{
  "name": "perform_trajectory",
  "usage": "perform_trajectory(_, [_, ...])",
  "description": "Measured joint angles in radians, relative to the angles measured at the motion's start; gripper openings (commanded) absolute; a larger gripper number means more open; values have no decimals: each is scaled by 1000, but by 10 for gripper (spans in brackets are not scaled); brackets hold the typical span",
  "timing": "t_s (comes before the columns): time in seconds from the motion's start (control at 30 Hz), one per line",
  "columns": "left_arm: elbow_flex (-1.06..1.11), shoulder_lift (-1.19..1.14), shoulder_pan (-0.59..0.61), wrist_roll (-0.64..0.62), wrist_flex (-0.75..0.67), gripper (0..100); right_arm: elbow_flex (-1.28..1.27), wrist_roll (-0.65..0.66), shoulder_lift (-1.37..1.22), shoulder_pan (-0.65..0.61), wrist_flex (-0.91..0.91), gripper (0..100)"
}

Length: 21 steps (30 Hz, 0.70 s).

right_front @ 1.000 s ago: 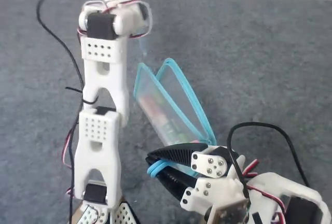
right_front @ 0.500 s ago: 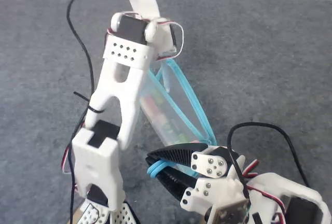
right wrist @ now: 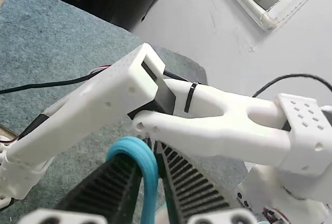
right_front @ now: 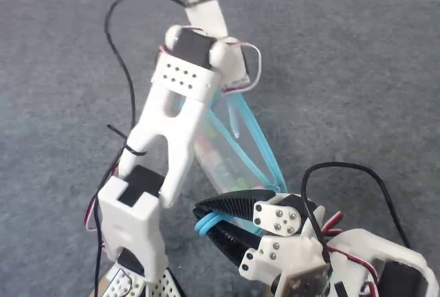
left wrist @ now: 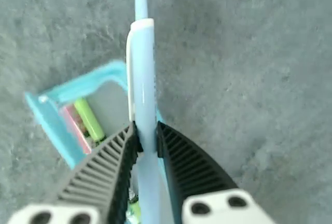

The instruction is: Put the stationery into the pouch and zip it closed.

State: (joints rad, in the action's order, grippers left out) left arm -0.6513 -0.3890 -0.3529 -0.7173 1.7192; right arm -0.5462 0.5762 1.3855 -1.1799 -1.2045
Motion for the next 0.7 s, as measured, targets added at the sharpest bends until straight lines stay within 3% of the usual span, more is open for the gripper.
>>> perform_trajectory(0.3, [170, -2, -20, -3, -34, 12, 0, 0, 0, 0, 0, 7])
perform_trajectory(0.53, [180, -2, -20, -3, -37, 13, 0, 0, 0, 0, 0, 7])
perform_trajectory(0.7, [180, -2, -20, -3, -37, 98, 0, 0, 0, 0, 0, 7])
